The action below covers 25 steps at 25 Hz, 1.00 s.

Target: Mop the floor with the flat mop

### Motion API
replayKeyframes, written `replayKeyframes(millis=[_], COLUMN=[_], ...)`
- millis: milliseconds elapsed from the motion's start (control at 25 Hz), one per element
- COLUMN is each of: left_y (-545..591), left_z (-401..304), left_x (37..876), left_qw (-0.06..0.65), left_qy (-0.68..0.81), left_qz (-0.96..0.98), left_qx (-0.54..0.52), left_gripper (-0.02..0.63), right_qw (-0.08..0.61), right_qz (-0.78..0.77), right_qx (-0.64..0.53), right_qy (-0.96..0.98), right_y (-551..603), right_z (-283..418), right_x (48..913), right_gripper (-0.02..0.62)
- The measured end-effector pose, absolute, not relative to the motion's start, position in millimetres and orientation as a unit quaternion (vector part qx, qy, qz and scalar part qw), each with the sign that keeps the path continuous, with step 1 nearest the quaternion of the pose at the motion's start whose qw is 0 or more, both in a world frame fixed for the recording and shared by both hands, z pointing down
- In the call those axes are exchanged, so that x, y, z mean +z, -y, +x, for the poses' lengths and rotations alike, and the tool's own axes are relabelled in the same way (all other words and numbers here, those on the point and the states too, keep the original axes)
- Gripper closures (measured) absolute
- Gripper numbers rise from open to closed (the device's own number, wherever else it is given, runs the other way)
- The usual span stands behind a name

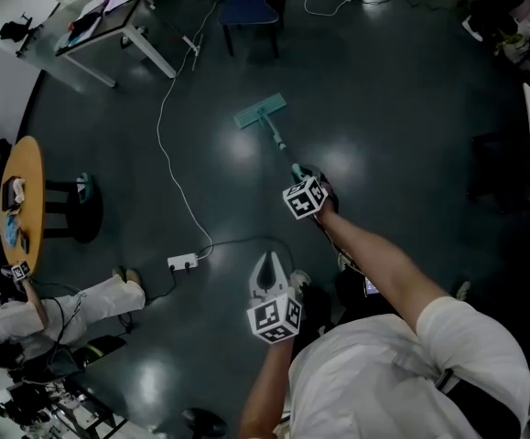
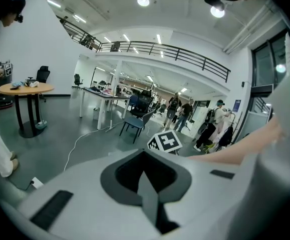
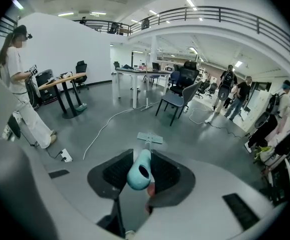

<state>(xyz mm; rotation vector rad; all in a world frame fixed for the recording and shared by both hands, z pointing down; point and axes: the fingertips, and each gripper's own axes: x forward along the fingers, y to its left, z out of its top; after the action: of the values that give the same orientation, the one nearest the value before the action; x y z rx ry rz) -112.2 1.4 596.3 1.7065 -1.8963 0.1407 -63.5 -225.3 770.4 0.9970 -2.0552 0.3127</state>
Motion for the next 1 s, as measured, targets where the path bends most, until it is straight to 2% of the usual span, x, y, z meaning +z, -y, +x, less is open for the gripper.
replayKeyframes(millis=[320,800,1000], left_y=[-9.8,-24.9,-30.8], left_z=[-110.6,-86.9,-91.5], left_x=[598.0,577.9,578.7], left_qw=[0.287,0.276,0.275], left_qy=[0.711,0.694,0.696], left_qz=[0.641,0.665,0.663], left_qx=[0.041,0.021,0.015], left_gripper=[0.601,0.601,0.601], right_qw=[0.411,0.421,0.419], right_qz=[0.382,0.345,0.348], right_qx=[0.123,0.14,0.159], right_qy=[0.819,0.827,0.824], right_y=[178.6,14.8,-15.0], right_z=[-36.5,65.7,72.3], right_x=[750.1,652.0,649.4], right_gripper=[0.483,0.482,0.483])
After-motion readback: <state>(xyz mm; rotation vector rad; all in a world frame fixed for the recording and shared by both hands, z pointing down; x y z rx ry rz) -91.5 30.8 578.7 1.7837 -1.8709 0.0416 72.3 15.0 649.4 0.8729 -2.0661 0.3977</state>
